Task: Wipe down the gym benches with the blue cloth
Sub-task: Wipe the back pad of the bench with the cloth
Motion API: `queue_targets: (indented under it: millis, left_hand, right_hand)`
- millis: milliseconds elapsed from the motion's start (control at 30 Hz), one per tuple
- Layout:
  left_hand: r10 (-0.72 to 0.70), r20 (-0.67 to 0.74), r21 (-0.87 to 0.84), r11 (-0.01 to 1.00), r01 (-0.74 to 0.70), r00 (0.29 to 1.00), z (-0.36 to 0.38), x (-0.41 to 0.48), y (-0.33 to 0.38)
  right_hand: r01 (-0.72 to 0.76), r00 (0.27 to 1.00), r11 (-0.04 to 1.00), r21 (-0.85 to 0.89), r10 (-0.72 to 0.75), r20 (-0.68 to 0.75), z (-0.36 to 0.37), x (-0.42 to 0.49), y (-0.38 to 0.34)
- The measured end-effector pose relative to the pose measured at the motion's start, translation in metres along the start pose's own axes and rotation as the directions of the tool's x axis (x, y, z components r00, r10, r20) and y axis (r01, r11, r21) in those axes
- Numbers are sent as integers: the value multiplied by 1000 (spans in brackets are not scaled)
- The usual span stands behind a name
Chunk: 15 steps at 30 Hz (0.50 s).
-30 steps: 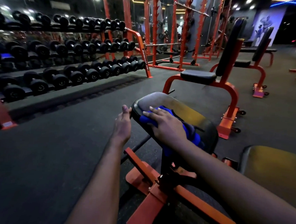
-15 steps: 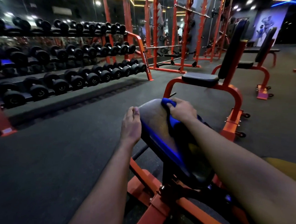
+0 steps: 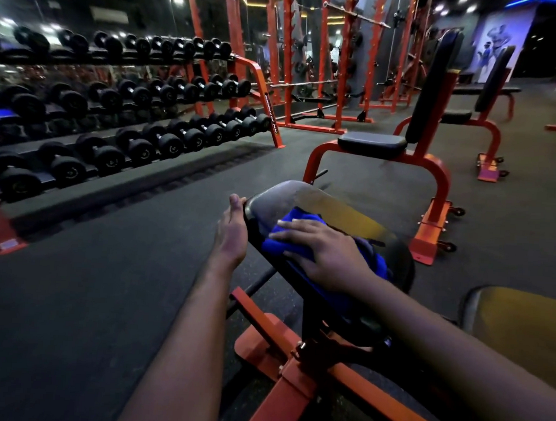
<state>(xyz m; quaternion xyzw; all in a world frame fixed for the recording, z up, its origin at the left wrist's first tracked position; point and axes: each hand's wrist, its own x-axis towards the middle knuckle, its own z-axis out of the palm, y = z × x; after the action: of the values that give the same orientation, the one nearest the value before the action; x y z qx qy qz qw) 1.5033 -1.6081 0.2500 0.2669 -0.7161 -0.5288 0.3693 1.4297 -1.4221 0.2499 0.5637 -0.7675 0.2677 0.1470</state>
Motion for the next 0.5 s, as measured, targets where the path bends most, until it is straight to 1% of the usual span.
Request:
queue_targets:
  millis: [33, 67, 100, 167, 200, 267, 300, 333, 367, 400, 433, 500]
  left_hand:
    - [17, 3, 14, 1000, -17, 1000, 0, -2, 3]
    - [25, 3, 32, 999, -25, 1000, -1, -1, 1]
    - [35, -1, 51, 998, -35, 999, 0, 0, -1]
    - [33, -5, 89, 996, -33, 999, 0, 2, -3]
    - [30, -3, 98, 995, -29, 1000, 0, 2, -4]
    - [21, 11, 126, 992, -22, 1000, 0, 2, -3]
    - [19, 14, 142, 990, -21, 1000, 1, 2, -3]
    - [18, 17, 156, 988, -20, 1000, 1, 1, -2]
    - [12, 20, 168, 986, -15, 1000, 1, 1, -1]
    - [8, 24, 179, 984, -12, 1000, 1, 1, -1]
    - [7, 28, 188, 982, -13, 1000, 2, 1, -1]
    - [-1, 19, 200, 980, -3, 1000, 2, 2, -1]
  right_hand:
    - [26, 1000, 1000, 16, -26, 13, -1, -6, 6]
    - [16, 1000, 1000, 27, -17, 18, 0, -7, 13]
    - [-26, 1000, 999, 32, 26, 5, 2, -3, 22]
    - [-211, 975, 977, 37, 213, -65, 6, 17, 40]
    - [-337, 936, 941, 28, 338, -97, 6, 30, 48]
    - [-587, 805, 810, 1, 583, -112, 1, 56, 59]
    - [-659, 748, 752, -9, 655, -106, -1, 67, 61]
    - [-689, 723, 725, -20, 684, -101, -2, 75, 60]
    - [-683, 729, 730, -29, 678, -94, -1, 80, 56]
    - [-652, 757, 757, -40, 647, -87, 1, 82, 51]
    - [-603, 797, 796, -48, 599, -71, 3, 79, 45]
    - [-430, 903, 900, -70, 429, -23, 5, 65, 29]
